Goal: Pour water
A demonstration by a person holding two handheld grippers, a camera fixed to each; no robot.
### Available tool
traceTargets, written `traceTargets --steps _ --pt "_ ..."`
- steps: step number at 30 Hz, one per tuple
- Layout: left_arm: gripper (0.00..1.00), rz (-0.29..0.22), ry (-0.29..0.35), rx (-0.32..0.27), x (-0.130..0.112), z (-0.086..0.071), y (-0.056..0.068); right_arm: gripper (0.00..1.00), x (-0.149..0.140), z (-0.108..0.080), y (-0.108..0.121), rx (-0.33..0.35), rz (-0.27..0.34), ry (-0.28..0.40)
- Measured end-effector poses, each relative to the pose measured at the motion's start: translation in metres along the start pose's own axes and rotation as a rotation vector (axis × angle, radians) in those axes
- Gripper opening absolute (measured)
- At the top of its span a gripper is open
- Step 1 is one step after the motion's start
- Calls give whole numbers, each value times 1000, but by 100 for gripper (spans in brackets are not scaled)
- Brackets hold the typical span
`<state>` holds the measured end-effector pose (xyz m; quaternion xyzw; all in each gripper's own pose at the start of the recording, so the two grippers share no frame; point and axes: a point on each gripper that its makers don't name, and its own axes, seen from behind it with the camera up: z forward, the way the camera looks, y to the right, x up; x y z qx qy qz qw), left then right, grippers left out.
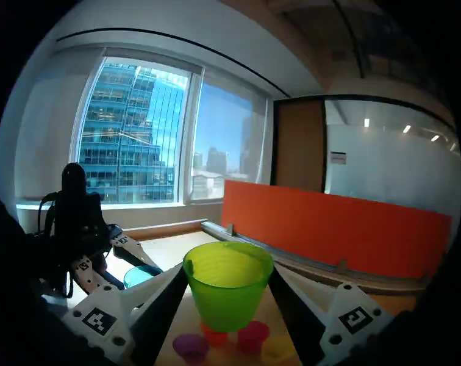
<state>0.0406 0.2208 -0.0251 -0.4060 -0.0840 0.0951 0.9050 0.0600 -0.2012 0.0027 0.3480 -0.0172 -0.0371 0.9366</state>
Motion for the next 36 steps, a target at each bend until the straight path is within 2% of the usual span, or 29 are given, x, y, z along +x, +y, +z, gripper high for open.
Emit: traceTargets --steps 14,21,36 --pt "87 1 -107 17 -37 -4 -16 91 -62 -20 16 5 30 -70" --pt "87 7 -168 7 -59 -2 -16 91 -93 -25 20 13 42 -116" --pt "87 15 -300 -20 -106 2 -12 91 -157 -30 20 47 50 -259"
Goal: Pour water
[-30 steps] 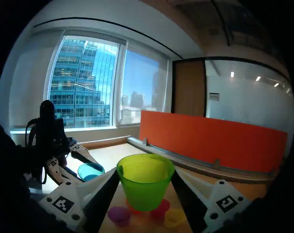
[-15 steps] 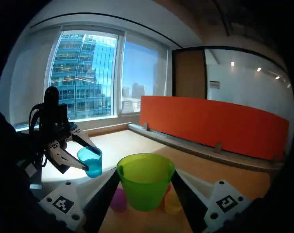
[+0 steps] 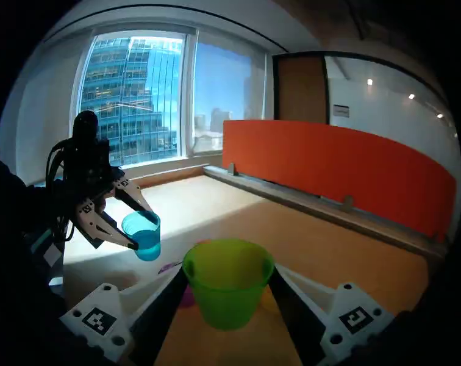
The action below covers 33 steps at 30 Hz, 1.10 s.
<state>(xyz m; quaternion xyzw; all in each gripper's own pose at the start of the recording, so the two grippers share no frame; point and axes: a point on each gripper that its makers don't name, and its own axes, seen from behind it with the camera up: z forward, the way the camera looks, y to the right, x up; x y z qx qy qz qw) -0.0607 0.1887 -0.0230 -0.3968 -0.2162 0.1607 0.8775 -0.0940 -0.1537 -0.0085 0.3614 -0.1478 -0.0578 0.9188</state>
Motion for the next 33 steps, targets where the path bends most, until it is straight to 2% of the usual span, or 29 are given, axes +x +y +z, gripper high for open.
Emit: traceTargets --steps 12,33 --pt "87 -10 -84 -6 -30 8 -7 92 -38 12 1 24 -1 -105" --pt "87 -2 -181 -32 -62 25 -11 92 -94 31 1 44 -59 -243"
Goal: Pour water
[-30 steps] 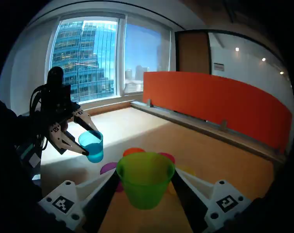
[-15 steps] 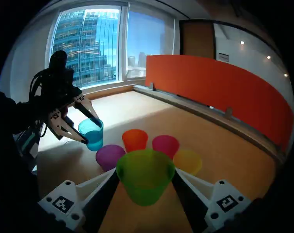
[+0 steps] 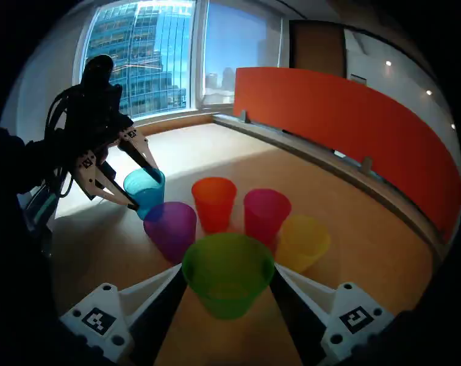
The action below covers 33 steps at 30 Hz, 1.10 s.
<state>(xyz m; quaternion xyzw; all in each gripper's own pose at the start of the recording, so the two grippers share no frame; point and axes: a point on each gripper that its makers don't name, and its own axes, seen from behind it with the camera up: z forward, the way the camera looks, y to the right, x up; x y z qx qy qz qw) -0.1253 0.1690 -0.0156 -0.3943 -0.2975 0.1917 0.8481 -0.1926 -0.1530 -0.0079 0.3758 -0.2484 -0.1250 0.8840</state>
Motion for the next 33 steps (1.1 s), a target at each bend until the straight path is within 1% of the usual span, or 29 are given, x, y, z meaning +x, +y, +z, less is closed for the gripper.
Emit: traceTargets --steps 9,18,26,33 --pt "87 6 -7 -8 -3 7 -1 92 -4 7 -3 15 -1 -8" --pt "87 1 -11 -15 -9 14 -2 92 -10 11 -8 24 -19 -23" --pt "87 -10 -1 -18 -10 17 -3 92 -13 15 -11 27 -20 -27" --pt "87 -19 3 -21 -13 15 -4 92 -15 17 -13 30 -16 -30"
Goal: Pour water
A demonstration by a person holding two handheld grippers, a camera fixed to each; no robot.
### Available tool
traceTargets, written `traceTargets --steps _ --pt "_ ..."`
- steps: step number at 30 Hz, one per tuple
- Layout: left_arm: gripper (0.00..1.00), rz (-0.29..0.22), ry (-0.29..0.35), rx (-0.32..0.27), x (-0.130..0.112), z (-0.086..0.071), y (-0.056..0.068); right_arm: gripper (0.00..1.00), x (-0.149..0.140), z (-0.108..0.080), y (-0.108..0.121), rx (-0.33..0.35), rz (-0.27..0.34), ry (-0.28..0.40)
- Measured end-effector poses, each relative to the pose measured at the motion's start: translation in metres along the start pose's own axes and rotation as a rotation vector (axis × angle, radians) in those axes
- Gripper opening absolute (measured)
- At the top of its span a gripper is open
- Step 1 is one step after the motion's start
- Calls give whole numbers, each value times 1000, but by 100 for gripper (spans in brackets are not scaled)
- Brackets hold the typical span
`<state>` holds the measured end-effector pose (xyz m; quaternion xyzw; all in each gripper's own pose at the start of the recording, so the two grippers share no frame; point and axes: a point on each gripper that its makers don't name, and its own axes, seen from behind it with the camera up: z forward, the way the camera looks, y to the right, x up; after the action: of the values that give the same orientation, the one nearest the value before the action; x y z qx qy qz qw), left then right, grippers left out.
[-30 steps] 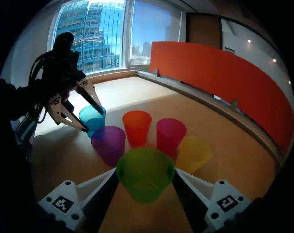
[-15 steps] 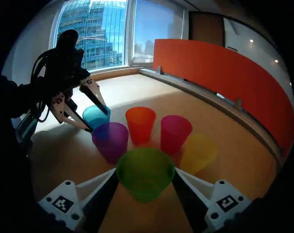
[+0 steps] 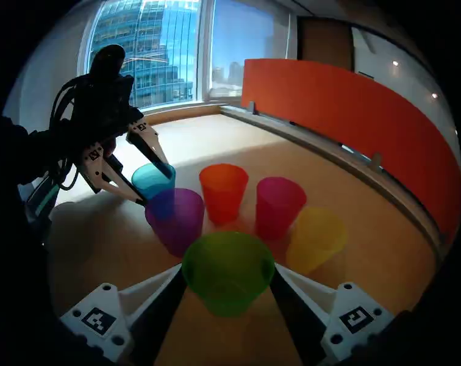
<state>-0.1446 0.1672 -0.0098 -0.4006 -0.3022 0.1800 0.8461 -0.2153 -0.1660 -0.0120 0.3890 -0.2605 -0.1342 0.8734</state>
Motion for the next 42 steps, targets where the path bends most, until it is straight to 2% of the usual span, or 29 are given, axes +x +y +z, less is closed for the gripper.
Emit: traceTargets --steps 32,36,38,42 --pt "88 -12 4 -2 -6 -4 -2 92 -15 4 -7 -13 26 -5" --pt "88 -7 -2 2 -8 -4 -2 94 -17 3 -7 -16 31 -8" --pt "88 -5 -5 3 -9 -4 -2 100 -17 2 -7 -17 31 -8" --pt "99 -8 -16 -1 -11 -5 0 100 -15 0 -7 -21 35 -3"
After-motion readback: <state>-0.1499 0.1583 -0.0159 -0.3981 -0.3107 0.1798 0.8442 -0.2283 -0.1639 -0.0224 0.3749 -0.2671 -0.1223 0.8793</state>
